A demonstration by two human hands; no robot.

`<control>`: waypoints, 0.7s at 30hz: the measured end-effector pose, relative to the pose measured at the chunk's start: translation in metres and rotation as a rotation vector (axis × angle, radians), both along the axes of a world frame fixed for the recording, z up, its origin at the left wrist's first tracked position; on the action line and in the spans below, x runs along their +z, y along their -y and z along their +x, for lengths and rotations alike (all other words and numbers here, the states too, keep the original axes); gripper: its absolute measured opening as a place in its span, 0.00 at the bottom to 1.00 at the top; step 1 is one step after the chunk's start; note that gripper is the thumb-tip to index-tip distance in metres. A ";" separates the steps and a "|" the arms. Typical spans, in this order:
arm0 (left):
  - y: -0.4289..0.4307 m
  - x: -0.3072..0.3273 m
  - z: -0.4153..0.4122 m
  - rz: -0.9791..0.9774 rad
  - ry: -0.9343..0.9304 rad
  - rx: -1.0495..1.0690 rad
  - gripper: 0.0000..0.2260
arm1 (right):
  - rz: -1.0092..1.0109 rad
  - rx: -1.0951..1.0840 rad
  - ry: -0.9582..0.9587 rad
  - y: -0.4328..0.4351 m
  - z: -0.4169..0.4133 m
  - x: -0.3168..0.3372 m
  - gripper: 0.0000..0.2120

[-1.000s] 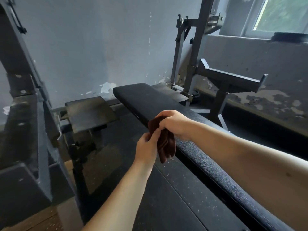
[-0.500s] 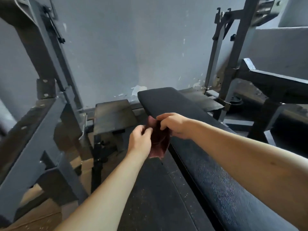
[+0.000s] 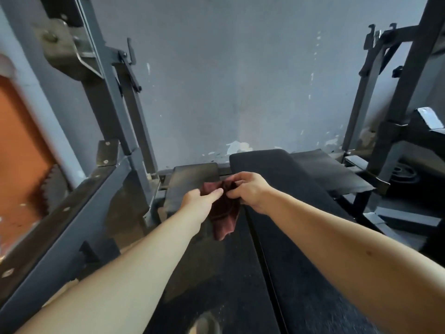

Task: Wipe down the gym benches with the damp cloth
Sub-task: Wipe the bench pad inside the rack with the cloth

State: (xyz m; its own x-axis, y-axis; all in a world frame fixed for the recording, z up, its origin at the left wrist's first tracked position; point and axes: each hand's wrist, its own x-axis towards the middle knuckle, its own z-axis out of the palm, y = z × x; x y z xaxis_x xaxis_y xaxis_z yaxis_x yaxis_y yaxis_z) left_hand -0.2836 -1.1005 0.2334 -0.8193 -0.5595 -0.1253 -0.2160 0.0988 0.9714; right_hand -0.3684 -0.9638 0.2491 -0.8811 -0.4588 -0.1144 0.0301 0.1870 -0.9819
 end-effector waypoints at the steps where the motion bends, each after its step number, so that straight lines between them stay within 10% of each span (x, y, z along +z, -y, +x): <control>1: 0.002 -0.006 -0.006 0.024 0.001 0.003 0.11 | -0.004 -0.015 -0.015 0.001 -0.004 -0.007 0.16; 21: 0.044 -0.091 -0.227 0.331 -0.081 0.117 0.11 | 0.283 -0.264 -0.223 0.060 -0.185 -0.066 0.11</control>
State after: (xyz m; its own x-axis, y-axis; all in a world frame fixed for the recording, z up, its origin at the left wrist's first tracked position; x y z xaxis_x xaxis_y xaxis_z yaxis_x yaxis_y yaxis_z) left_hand -0.5103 -1.1449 0.1424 -0.7666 -0.5901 -0.2531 -0.1285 -0.2452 0.9609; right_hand -0.5530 -1.0241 0.1829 -0.9812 -0.1931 0.0031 -0.0941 0.4639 -0.8809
